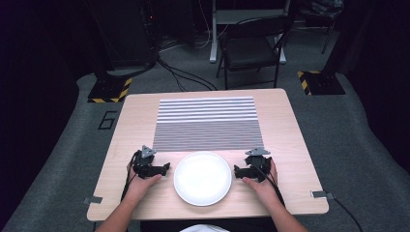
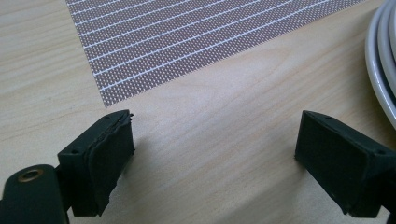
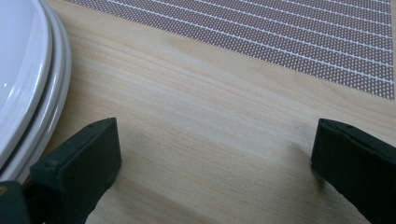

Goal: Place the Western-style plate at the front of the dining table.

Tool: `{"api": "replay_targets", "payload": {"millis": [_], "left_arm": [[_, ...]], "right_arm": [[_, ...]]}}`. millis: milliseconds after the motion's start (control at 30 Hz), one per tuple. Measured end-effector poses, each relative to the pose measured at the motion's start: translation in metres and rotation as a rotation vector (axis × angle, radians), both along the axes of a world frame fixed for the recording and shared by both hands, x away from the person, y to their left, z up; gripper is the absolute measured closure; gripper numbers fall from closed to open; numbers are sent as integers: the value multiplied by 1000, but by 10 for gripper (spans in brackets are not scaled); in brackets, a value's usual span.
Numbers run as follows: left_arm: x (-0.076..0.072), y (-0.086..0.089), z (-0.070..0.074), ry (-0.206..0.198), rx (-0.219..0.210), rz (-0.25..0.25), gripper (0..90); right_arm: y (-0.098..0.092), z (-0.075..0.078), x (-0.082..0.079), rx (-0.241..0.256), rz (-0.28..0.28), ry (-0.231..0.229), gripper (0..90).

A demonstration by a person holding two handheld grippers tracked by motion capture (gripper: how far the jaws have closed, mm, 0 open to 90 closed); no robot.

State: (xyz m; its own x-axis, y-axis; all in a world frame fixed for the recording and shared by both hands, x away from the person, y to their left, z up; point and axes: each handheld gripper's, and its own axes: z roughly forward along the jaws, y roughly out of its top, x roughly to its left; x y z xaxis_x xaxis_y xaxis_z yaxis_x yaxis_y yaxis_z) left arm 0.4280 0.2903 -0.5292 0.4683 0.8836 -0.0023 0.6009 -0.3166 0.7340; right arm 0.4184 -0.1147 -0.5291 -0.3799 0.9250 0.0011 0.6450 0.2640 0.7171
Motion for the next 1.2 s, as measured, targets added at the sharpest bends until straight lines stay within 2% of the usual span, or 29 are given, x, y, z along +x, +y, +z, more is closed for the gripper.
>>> {"api": "replay_targets", "payload": {"millis": [600, 667, 733, 967, 1100, 1200], "left_arm": [[1, 0, 0, 2, -3, -5, 111], [1, 0, 0, 3, -4, -4, 111], [1, 0, 0, 1, -7, 1, 117], [0, 1, 1, -7, -10, 13, 160], [0, 2, 1, -10, -12, 24, 174], [0, 3, 1, -25, -20, 38, 233]], "right_arm": [[1, 0, 0, 4, -3, 4, 0], [1, 0, -2, 7, -14, -3, 57], [-1, 1, -4, 13, -26, -32, 143], [-1, 1, -4, 9, -27, -37, 163], [0, 2, -6, 13, -31, -44, 213], [0, 2, -7, 19, -35, -50, 254]]}}
